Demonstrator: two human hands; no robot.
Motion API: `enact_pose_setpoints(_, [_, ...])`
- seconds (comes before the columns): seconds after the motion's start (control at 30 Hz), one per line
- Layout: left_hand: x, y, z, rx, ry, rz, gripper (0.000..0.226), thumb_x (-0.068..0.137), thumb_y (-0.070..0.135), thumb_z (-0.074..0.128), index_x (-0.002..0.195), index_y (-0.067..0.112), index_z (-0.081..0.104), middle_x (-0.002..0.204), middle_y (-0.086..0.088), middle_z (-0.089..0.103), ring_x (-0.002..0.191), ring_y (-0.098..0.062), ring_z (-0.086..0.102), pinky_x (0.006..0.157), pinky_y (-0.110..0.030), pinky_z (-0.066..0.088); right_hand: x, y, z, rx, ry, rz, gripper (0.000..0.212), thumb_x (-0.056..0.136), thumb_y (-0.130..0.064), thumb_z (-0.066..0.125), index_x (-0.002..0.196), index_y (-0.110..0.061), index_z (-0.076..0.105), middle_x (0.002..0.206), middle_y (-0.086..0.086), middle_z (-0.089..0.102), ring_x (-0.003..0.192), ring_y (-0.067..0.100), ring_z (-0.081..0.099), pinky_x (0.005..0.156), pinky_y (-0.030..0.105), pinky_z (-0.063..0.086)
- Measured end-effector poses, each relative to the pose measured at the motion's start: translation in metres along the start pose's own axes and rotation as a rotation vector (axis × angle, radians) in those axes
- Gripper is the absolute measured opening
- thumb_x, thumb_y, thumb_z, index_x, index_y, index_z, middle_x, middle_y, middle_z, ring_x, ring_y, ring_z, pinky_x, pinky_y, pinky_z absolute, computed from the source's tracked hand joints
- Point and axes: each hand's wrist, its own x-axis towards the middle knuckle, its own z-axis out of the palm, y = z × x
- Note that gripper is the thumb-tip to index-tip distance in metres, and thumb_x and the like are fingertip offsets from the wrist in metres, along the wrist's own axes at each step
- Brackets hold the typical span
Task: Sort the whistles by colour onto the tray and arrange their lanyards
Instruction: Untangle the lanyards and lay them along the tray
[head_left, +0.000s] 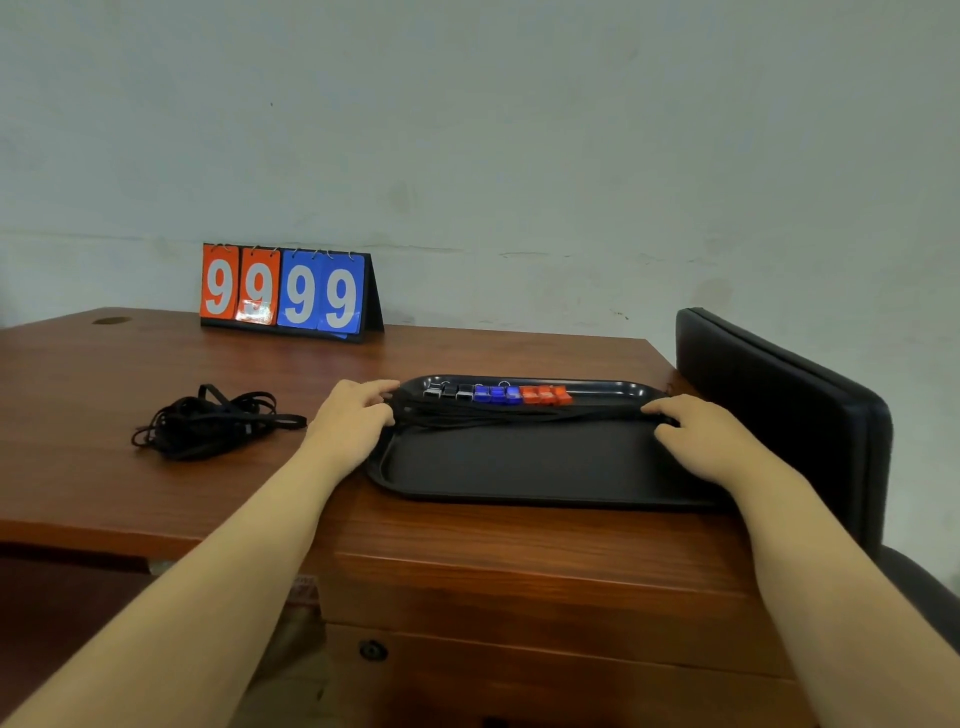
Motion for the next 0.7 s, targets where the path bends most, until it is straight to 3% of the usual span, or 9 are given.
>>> enact_pose_setpoints(0.07, [-0.001, 0.001, 0.001, -0.005, 0.001, 0.029, 0.041, 0.077, 0.015, 0.052, 0.113, 0.026, 0.07, 0.114, -0.011, 0.061, 0.109, -0.029, 0.056, 0.094, -0.041, 0.045, 0.0, 0.0, 0.0, 0.005, -0.009, 0.002, 0.041, 0.094, -0.018, 0.048, 0.134, -0.023, 0.053, 0.142, 0.004, 0.049, 0.128, 0.024, 0.047, 0.103, 0.035, 0.038])
enact_pose_setpoints(0.2, [0.0, 0.001, 0.004, 0.03, 0.014, 0.022, 0.034, 0.081, 0.007, 0.051, 0.101, 0.021, 0.075, 0.122, -0.002, 0.063, 0.115, -0.02, 0.053, 0.094, -0.036, 0.043, -0.001, -0.001, 0.0, 0.012, -0.021, 0.003, 0.042, 0.095, -0.017, 0.047, 0.136, -0.023, 0.052, 0.143, 0.003, 0.048, 0.129, 0.023, 0.045, 0.104, 0.033, 0.037])
enact_pose_setpoints(0.4, [-0.001, 0.002, 0.006, 0.023, 0.056, 0.017, 0.036, 0.087, 0.008, 0.049, 0.118, 0.015, 0.067, 0.126, -0.005, 0.057, 0.118, -0.022, 0.049, 0.092, -0.031, 0.037, 0.0, -0.001, 0.0, 0.003, -0.036, 0.007, 0.042, 0.095, -0.019, 0.046, 0.137, -0.022, 0.051, 0.145, 0.004, 0.046, 0.131, 0.023, 0.044, 0.105, 0.032, 0.035])
enact_pose_setpoints(0.47, [0.001, 0.001, 0.005, 0.01, 0.047, 0.01, 0.037, 0.086, 0.008, 0.05, 0.118, 0.016, 0.066, 0.12, -0.007, 0.062, 0.11, -0.023, 0.054, 0.087, -0.032, 0.039, -0.001, -0.001, 0.0, 0.009, -0.035, 0.008, 0.042, 0.096, -0.019, 0.046, 0.137, -0.022, 0.05, 0.145, 0.004, 0.046, 0.131, 0.022, 0.043, 0.105, 0.032, 0.035])
enact_pose_setpoints(0.53, [0.004, -0.002, 0.004, -0.015, 0.021, 0.014, 0.034, 0.082, 0.009, 0.051, 0.11, 0.019, 0.069, 0.1, -0.012, 0.067, 0.087, -0.024, 0.059, 0.072, -0.032, 0.042, -0.001, -0.002, -0.001, 0.013, -0.038, 0.008, 0.042, 0.096, -0.018, 0.046, 0.138, -0.022, 0.05, 0.146, 0.004, 0.045, 0.132, 0.022, 0.043, 0.106, 0.032, 0.034])
enact_pose_setpoints(0.6, [0.006, -0.004, 0.004, -0.021, 0.015, -0.007, 0.041, 0.074, 0.02, 0.053, 0.111, 0.019, 0.069, 0.091, -0.013, 0.061, 0.081, -0.031, 0.059, 0.065, -0.031, 0.04, -0.001, -0.002, -0.001, 0.008, -0.045, 0.003, 0.043, 0.096, -0.018, 0.046, 0.138, -0.021, 0.05, 0.146, 0.004, 0.045, 0.133, 0.023, 0.042, 0.106, 0.032, 0.034])
enact_pose_setpoints(0.7, [0.009, -0.008, 0.005, -0.017, 0.019, -0.059, 0.067, 0.06, 0.034, 0.05, 0.124, 0.021, 0.061, 0.111, -0.017, 0.055, 0.097, -0.041, 0.058, 0.072, -0.035, 0.043, -0.001, -0.002, -0.001, 0.008, -0.046, 0.003, 0.043, 0.095, -0.018, 0.046, 0.138, -0.021, 0.05, 0.146, 0.003, 0.045, 0.133, 0.023, 0.041, 0.106, 0.031, 0.033])
